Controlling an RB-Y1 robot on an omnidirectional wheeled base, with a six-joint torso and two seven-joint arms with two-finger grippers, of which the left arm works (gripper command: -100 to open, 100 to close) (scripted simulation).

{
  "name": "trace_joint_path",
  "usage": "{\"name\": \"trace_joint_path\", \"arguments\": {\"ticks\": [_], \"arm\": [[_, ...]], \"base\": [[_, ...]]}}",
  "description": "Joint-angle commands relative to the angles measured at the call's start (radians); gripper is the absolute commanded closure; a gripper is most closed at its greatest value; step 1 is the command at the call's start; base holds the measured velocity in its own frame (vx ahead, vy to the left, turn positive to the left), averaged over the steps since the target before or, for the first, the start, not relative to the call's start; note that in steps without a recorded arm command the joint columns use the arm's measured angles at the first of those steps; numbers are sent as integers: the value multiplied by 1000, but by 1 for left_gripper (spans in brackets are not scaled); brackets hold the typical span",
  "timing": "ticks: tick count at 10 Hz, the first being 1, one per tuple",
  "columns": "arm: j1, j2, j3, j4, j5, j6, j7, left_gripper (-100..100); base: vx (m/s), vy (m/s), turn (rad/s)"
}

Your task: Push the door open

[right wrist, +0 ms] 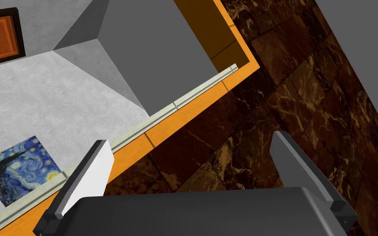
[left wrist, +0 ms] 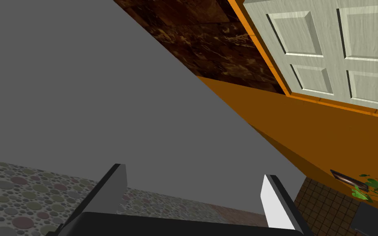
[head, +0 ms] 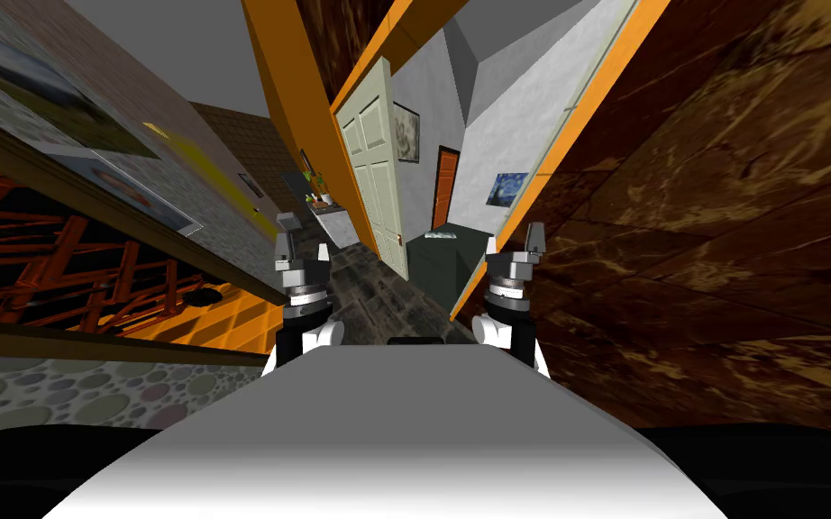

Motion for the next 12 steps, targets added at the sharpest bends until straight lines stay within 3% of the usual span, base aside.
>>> {"name": "trace_joint_path", "arguments": {"ticks": [1, 12], "arm": [[-11, 6, -8, 29, -3, -6, 3, -100], [-97, 41, -71, 252, -26, -49, 24, -100]], "base": [[58, 31, -19], [109, 48, -21]]}}
